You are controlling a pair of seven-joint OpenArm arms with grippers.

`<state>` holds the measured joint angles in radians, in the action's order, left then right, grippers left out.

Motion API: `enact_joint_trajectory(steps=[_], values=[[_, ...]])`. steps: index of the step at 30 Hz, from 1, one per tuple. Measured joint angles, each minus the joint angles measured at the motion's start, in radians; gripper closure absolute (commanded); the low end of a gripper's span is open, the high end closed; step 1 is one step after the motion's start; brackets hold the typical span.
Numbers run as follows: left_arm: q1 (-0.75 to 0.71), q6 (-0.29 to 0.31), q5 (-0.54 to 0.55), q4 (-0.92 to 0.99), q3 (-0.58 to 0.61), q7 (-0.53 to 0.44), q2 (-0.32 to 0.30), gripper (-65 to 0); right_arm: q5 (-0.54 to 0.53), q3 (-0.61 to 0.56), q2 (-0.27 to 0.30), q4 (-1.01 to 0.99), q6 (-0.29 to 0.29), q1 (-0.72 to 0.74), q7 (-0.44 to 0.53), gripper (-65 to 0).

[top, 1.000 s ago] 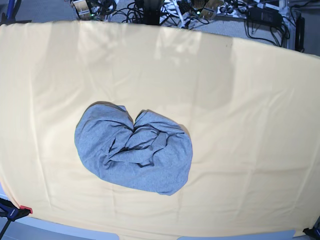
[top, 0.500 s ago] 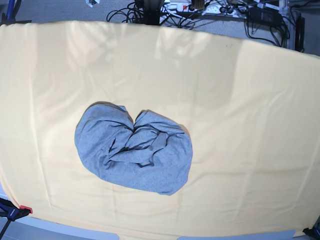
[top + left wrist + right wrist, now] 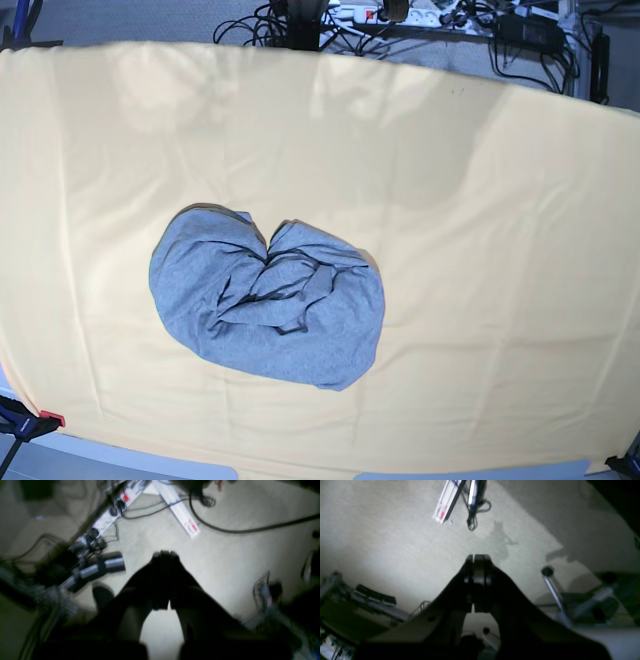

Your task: Layout the t-shirt on the table in an organized manner, then fold the t-shirt properly

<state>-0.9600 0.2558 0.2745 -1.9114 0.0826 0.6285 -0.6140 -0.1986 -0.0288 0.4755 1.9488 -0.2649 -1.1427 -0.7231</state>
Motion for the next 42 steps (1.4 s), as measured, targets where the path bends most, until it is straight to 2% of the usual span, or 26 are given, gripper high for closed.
enact_joint_trajectory(steps=[3, 6, 9, 14, 18, 19, 23, 33, 37, 40, 42], values=[[-0.077, 0.063, 0.091, -0.112, -0.118, 0.019, -0.001, 0.0, 0.000, 0.092, 0.003, 0.100, 0.003, -0.079, 0.000, 0.0], [-0.134, 0.090, 0.175, -0.200, -0.232, 0.020, -0.001, 0.0, -0.011, 0.184, 0.003, 0.193, 0.011, -0.148, 0.000, 0.0], [-0.160, 0.116, 0.255, -0.276, -0.333, 0.043, -0.001, 0.0, -0.010, 0.274, -0.002, 0.272, 0.019, -0.151, -0.010, 0.0], [-0.164, 0.120, 0.385, -0.374, -0.487, 0.053, -0.001, 0.0, -0.014, 0.398, -0.005, 0.368, 0.022, -0.151, -0.007, 0.0], [-0.146, 0.122, 0.435, -0.402, -0.576, 0.047, 0.000, 0.0, -0.019, 0.469, -0.005, 0.395, 0.082, -0.148, 0.056, 0.0], [-0.123, 0.122, 0.437, -0.405, -0.590, 0.050, 0.003, 0.0, -0.019, 0.488, -0.005, 0.395, 0.082, -0.148, 0.055, 0.0], [-0.016, 0.122, 0.463, -0.409, -0.608, 0.045, 0.007, 0.0, -0.011, 0.557, -0.008, 0.393, 0.082, -0.079, 0.035, 0.0], [0.232, 0.105, 0.465, -0.410, -0.608, 0.016, 0.012, 0.0, -0.019, 0.592, -0.010, 0.394, 0.065, 0.177, 0.165, 0.0], [0.320, 0.101, 0.457, -0.394, -0.607, -0.003, 0.027, 0.0, -0.023, 0.590, -0.011, 0.394, 0.030, 0.262, 0.211, 0.0], [0.391, 0.093, 0.460, -0.319, -0.591, -0.004, 0.035, 0.0, -0.126, 0.576, -0.011, 0.394, -0.024, 0.329, 0.242, 0.0], [0.443, 0.092, 0.457, -0.252, -0.556, -0.009, 0.034, 0.0, -0.158, 0.552, -0.011, 0.394, -0.072, 0.371, 0.254, 0.0]])
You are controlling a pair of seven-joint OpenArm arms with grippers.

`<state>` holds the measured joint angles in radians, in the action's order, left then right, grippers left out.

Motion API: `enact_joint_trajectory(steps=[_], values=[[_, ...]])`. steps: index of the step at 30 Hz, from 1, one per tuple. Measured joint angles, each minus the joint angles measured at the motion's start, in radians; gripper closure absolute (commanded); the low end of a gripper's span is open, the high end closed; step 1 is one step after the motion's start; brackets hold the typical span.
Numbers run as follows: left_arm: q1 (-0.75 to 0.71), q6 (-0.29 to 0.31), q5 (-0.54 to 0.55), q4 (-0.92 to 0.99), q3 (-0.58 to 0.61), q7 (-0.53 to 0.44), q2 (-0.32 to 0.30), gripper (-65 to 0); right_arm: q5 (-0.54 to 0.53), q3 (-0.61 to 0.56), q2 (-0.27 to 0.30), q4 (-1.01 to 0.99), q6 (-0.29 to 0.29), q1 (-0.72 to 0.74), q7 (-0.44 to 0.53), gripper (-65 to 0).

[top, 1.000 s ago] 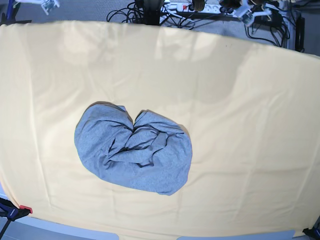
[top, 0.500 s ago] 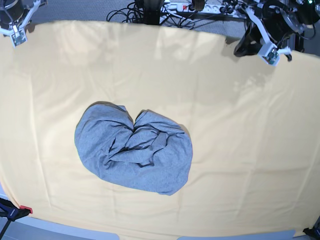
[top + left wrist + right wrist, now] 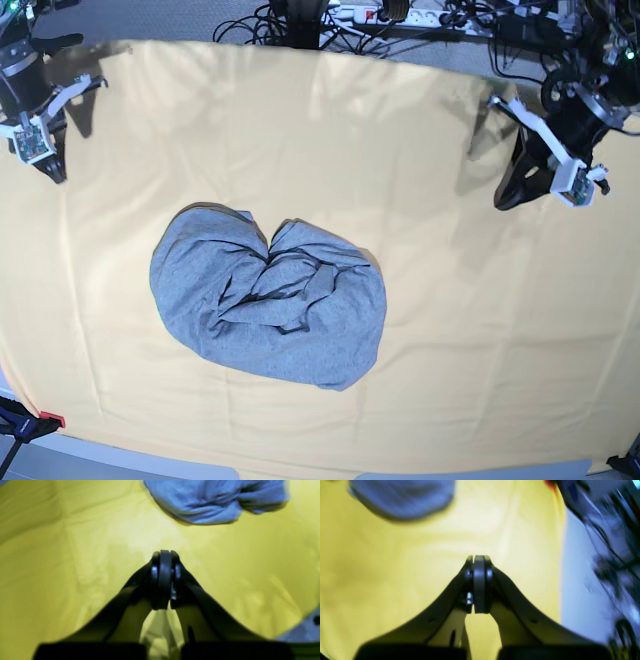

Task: Layout the t-shirt on the table in an organized manner, then fold the t-shirt properly
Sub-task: 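Lower both grippers toward the crumpled grey t-shirt, then grasp the grey t-shirt edge with the right gripper and pull outward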

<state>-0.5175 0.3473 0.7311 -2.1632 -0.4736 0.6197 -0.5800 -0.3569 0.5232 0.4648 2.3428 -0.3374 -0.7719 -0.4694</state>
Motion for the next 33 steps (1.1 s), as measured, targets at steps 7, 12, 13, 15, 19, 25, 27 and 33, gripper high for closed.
enact_joint_trajectory(steps=[7, 12, 13, 15, 19, 25, 27, 33], values=[[0.155, 0.055, -0.018, 0.256, 0.209, -0.003, -0.016, 0.0, -0.027, -0.196, -0.002, -0.198, -0.029, 0.188, 0.019, -1.3], [0.237, 0.058, -0.060, 0.372, 0.324, 0.001, -0.019, 0.0, -0.028, -0.324, -0.003, -0.365, -0.030, 0.342, 0.019, -28.0], [0.251, 0.059, -0.060, 0.383, 0.334, 0.001, -0.019, 0.0, -0.027, -0.339, -0.002, -0.387, -0.026, 0.370, 0.019, -31.1], [0.275, 0.060, -0.058, 0.402, 0.344, -0.002, -0.019, 0.0, -0.039, -0.359, -0.005, -0.428, -0.027, 0.420, 0.023, -34.2], [0.314, 0.058, -0.058, 0.436, 0.343, -0.001, -0.019, 0.0, -0.137, -0.360, -0.046, -0.515, -0.051, 0.510, -0.003, -34.7], [0.341, 0.058, -0.085, 0.436, 0.344, -0.002, -0.019, 0.0, -0.261, -0.360, -0.135, -0.649, -0.119, 0.621, -0.085, -34.7], [0.341, 0.059, -0.085, 0.436, 0.344, 0.002, -0.024, 0.0, -0.258, -0.360, -0.155, -0.684, -0.083, 0.652, -0.092, -34.7], [0.340, 0.058, -0.089, 0.436, 0.344, 0.009, -0.024, 0.0, -0.336, -0.357, -0.225, -0.756, -0.112, 0.688, -0.176, -33.8]])
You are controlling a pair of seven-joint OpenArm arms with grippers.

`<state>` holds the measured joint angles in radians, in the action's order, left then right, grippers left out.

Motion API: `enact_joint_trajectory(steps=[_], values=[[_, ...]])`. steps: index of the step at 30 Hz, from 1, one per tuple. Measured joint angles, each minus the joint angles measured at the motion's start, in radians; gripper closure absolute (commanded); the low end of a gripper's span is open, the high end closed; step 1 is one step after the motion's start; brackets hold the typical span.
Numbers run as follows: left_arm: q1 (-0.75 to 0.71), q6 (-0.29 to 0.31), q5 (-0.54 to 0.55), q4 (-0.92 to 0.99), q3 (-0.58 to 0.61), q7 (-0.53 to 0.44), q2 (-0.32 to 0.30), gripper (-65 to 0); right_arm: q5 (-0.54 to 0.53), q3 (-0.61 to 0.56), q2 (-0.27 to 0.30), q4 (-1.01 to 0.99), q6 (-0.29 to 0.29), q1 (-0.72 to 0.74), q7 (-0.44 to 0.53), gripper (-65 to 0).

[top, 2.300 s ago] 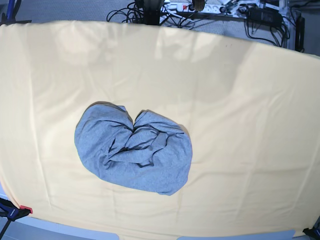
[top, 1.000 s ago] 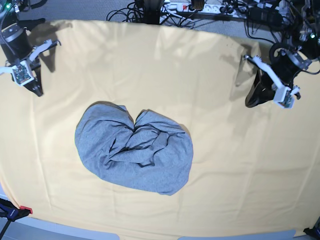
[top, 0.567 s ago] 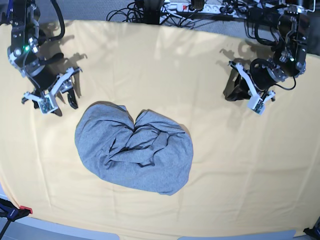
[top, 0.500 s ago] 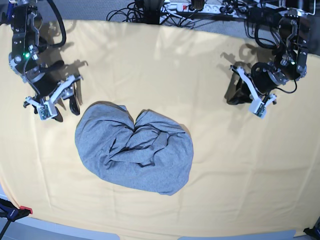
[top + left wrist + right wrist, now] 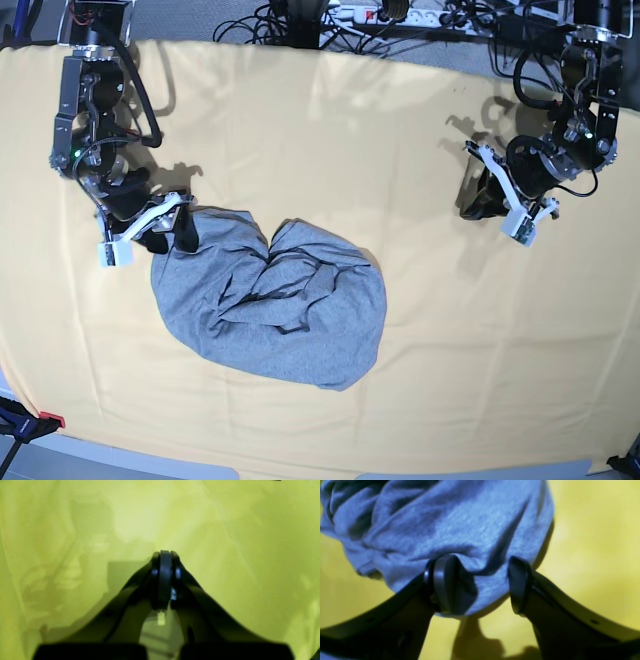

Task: Layout the t-shirt on the table in an organized manner, then fold the t-shirt properly
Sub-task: 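Grasp the grey t-shirt edge with the right gripper and pull outward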

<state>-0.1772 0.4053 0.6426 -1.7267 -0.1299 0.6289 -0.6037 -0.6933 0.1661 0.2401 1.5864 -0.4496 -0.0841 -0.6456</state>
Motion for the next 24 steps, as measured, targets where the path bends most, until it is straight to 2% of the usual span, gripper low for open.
enact_joint_trajectory(steps=[2, 5, 9, 12, 17, 19, 22, 24], values=[[0.000, 0.001, 0.000, 0.000, 0.000, 0.000, 0.000, 0.0, -0.012, 0.000, -0.023, 0.000, -0.024, -0.004, -0.039, -25.1], [0.000, 0.009, 0.000, 0.000, 0.000, 0.000, 0.000, 0.0, -0.019, 0.000, -0.034, 0.009, -0.069, -0.001, -0.058, -0.5], [-0.002, 0.053, 0.005, 0.000, 0.000, 0.000, 0.000, 0.0, 0.028, 0.021, -0.027, 0.119, -0.104, -0.004, -0.132, 0.0], [-0.003, 0.083, 0.007, 0.000, 0.000, 0.001, 0.000, 0.0, 0.115, 0.042, 0.010, 0.233, -0.106, -0.006, -0.139, 0.0], [-0.002, 0.112, 0.031, 0.000, 0.000, 0.000, -0.022, 0.0, 0.331, 0.106, 0.081, 0.324, 0.063, -0.061, -0.130, 0.0], [-0.002, 0.155, 0.058, 0.000, 0.000, -0.005, -0.026, 0.0, 0.367, 0.137, 0.103, 0.324, 0.129, -0.076, -0.127, 0.0], [-0.001, 0.217, 0.106, 0.000, 0.000, -0.035, -0.016, 0.0, 0.394, 0.184, 0.111, 0.324, 0.170, -0.085, -0.126, 0.0], [0.006, 0.240, 0.114, 0.000, 0.000, -0.037, -0.006, 0.0, 0.439, 0.198, 0.111, 0.324, 0.248, -0.087, -0.125, 0.0]])
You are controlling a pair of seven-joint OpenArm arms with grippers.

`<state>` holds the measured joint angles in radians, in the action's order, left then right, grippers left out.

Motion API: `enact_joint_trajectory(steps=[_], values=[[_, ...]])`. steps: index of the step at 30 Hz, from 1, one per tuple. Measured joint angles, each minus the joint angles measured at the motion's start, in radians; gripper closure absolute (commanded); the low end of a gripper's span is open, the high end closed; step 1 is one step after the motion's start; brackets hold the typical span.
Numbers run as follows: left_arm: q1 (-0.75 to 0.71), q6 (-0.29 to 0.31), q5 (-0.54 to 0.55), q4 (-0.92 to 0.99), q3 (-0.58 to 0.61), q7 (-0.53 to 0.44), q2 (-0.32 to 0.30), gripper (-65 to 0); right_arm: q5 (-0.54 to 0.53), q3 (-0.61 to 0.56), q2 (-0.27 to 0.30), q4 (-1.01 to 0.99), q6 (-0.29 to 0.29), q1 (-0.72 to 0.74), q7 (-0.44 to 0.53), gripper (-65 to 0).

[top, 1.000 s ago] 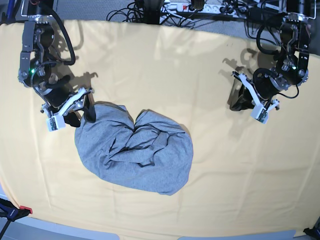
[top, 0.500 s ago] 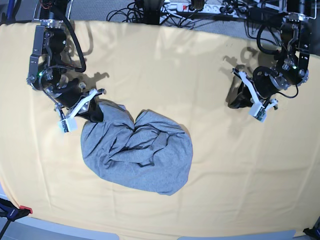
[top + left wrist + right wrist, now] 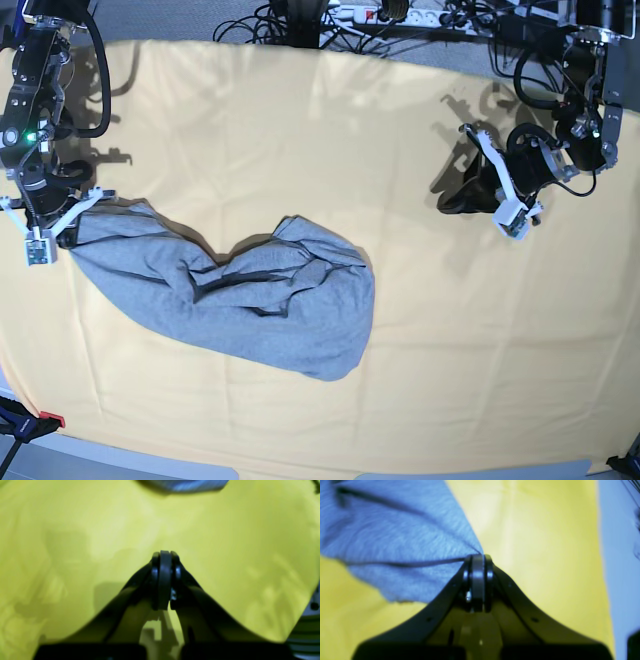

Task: Layout the t-shirt on the table in an organized manner, then fold the t-shirt properly
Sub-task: 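Grasp the grey t-shirt edge with the right gripper and pull outward, then grasp the shirt with the left gripper and stretch it away from the right gripper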

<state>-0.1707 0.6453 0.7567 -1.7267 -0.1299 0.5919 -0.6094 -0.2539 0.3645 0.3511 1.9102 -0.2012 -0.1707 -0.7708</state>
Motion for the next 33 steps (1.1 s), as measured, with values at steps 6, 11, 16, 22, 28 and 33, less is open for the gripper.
enact_joint_trajectory(steps=[6, 11, 16, 22, 28, 33], values=[[0.024, -0.002, 0.005, 0.000, 0.000, 0.003, 0.034, 0.0, 0.080, 0.015, 0.000, 0.001, 0.124, -0.004, -0.024, 0.0], [0.066, -0.103, -0.024, 0.000, 0.000, 0.002, 0.091, 0.0, 0.081, 0.015, 0.000, 0.001, 0.059, -0.030, -0.015, 0.0], [0.130, -0.278, -0.142, 0.002, 0.119, -0.028, 0.153, -9.1, 0.071, 0.015, 0.000, 0.001, 0.019, -0.048, -0.012, 0.0], [0.232, -0.513, -0.264, 0.097, 0.301, -0.044, 0.258, -43.8, 0.071, 0.015, 0.000, 0.001, 0.018, -0.060, -0.011, 0.0], [0.352, -0.531, -0.228, 0.309, 0.326, -0.061, 0.393, -44.3, 0.071, 0.015, -0.002, 0.001, 0.018, -0.059, -0.007, 0.0], [0.438, -0.420, -0.128, 0.473, 0.324, -0.037, 0.479, -44.3, 0.071, 0.015, -0.002, 0.001, 0.019, -0.060, -0.004, 0.0]])
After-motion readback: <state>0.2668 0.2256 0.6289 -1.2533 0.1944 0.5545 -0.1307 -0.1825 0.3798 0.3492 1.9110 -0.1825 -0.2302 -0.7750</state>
